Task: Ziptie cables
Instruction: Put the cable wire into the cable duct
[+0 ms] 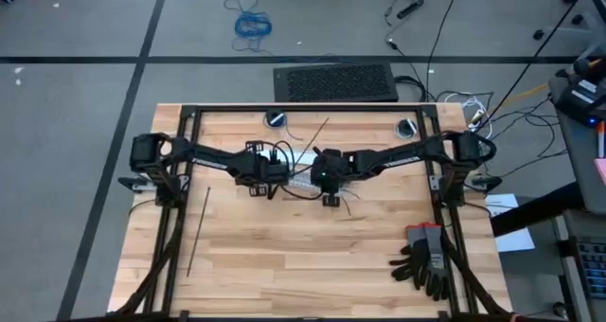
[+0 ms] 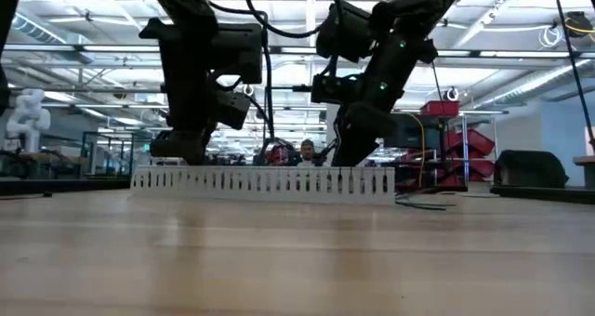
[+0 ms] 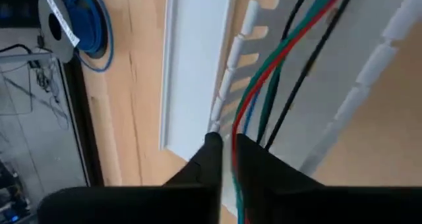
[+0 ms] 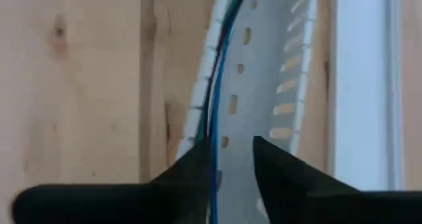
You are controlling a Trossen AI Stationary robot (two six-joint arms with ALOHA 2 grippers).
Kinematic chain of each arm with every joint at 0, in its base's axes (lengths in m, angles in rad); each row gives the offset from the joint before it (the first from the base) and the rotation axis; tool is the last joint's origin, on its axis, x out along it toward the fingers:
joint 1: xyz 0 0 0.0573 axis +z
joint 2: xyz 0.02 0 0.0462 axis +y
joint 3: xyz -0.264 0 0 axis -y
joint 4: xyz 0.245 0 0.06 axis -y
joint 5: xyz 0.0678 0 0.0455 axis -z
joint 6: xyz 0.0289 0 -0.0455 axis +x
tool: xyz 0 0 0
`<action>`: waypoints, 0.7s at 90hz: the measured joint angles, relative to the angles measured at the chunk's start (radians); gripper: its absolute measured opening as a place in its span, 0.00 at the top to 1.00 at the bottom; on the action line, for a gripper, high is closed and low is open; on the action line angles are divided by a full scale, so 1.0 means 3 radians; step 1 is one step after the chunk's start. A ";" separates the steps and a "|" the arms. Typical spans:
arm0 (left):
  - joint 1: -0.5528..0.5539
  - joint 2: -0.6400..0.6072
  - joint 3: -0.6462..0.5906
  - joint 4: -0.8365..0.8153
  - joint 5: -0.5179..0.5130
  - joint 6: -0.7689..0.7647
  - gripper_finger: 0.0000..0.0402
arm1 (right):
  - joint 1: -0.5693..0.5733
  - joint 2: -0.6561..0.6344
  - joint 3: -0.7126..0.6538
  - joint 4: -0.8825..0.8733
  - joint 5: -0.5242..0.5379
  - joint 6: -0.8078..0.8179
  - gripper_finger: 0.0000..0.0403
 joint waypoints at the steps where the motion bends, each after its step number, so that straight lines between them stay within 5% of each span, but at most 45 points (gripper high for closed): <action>1: -0.0001 0.0000 0.0004 0.0000 0.0003 0.0000 0.82 | 0.0000 -0.0001 0.0000 0.0001 0.0008 0.0001 0.68; 21: -0.0009 -0.0012 0.0100 -0.0096 -0.0016 -0.0010 0.65 | 0.0001 -0.0151 0.0004 -0.0051 0.0027 0.0059 0.63; 42: -0.0002 -0.0219 0.0104 -0.0296 -0.0293 -0.0216 0.61 | 0.0067 -0.0468 0.0010 0.0233 0.0042 0.0060 0.66; 63: 0.0009 -0.0280 0.0039 -0.0280 -0.0137 -0.0359 0.62 | 0.0040 -0.0238 0.0010 0.0732 0.0017 0.0029 0.83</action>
